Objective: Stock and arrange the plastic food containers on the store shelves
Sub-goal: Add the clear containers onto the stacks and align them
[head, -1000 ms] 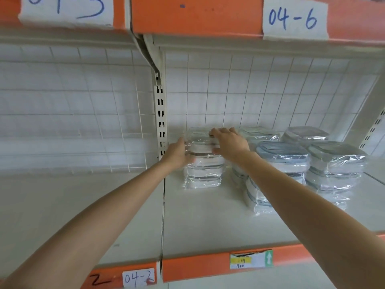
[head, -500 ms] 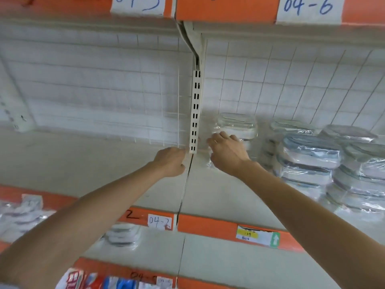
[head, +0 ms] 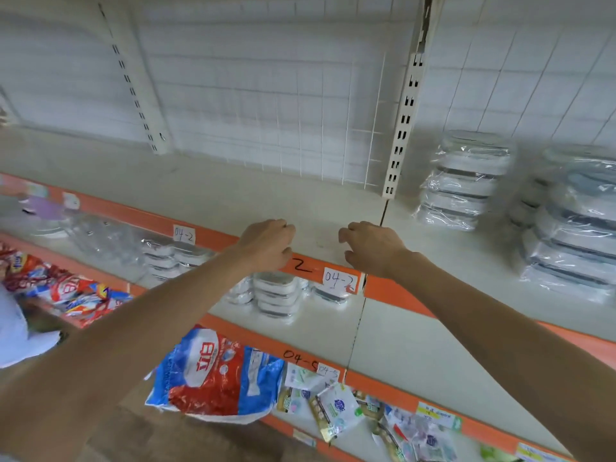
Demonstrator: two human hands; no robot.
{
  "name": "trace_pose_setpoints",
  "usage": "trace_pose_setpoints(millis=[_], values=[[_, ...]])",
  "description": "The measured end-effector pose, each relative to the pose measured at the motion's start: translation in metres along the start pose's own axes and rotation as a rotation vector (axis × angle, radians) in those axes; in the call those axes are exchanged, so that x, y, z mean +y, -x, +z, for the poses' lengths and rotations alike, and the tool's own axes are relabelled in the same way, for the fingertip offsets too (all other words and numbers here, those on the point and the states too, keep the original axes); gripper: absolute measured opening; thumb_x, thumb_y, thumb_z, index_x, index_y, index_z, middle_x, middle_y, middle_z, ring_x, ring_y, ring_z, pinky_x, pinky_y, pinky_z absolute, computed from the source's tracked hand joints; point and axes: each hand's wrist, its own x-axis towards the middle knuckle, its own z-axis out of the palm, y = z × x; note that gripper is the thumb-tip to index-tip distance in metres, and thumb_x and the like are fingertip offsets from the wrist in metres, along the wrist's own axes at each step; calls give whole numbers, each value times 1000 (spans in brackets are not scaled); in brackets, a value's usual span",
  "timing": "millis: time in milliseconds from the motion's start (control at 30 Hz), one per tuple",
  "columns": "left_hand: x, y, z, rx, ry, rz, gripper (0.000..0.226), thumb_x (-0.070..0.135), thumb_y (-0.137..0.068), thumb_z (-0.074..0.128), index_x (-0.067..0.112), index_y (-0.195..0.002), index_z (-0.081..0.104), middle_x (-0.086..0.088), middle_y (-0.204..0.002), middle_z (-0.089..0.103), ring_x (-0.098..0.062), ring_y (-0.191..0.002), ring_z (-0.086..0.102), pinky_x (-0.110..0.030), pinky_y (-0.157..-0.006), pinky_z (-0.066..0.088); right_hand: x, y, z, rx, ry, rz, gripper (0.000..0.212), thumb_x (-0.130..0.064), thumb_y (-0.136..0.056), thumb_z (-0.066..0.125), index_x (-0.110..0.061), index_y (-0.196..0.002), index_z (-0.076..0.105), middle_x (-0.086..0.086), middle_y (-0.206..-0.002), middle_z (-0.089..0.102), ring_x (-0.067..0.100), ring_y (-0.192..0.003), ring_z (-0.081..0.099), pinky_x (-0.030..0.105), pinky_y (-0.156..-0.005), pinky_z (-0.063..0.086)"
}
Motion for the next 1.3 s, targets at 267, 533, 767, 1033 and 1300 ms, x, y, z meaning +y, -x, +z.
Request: trace_pose_setpoints(millis=[267,533,767,1033,1300], values=[[-35,84,37,40,45,18,24,20,-89,50,11,-111,49,-3,-105,60,-21,-93,59,-33,-68,43,-103,16,29,25,-68,-12,30,-17,-90,44,-14,-118,54,4,-117,54,27,-110,53,33,-71,41],[-62,135,77,-175,110,5,29,26,-90,51,10,-114,54,-7,-114,55,-25,-103,54,-32,-70,42,-152,59,89,-249,-150,109,45,-21,-93,46,-15,-138,40,4,-135,44,22,-127,40,36,-92,43],[-28,129,108,-268,248,51,37,25,-90,52,9,-123,52,-7,-121,52,-24,-106,53,-34,-79,45,-133,76,117,-278,-234,235,48,-27,-96,46,-16,-141,35,3,-137,43,21,-128,39,37,-97,41],[8,72,159,-250,347,29,41,25,-90,53,10,-128,49,-6,-125,48,-22,-116,47,-37,-86,44,-78,50,189,-277,-426,388,51,-33,-94,54,-14,-139,39,5,-134,48,23,-121,48,38,-100,42],[34,-21,248,92,346,68,35,21,-89,56,6,-120,51,-9,-123,40,-22,-117,42,-35,-84,46,-5,-6,324,-52,-597,546,60,-33,-88,64,-6,-136,42,12,-133,47,25,-120,49,34,-99,41]])
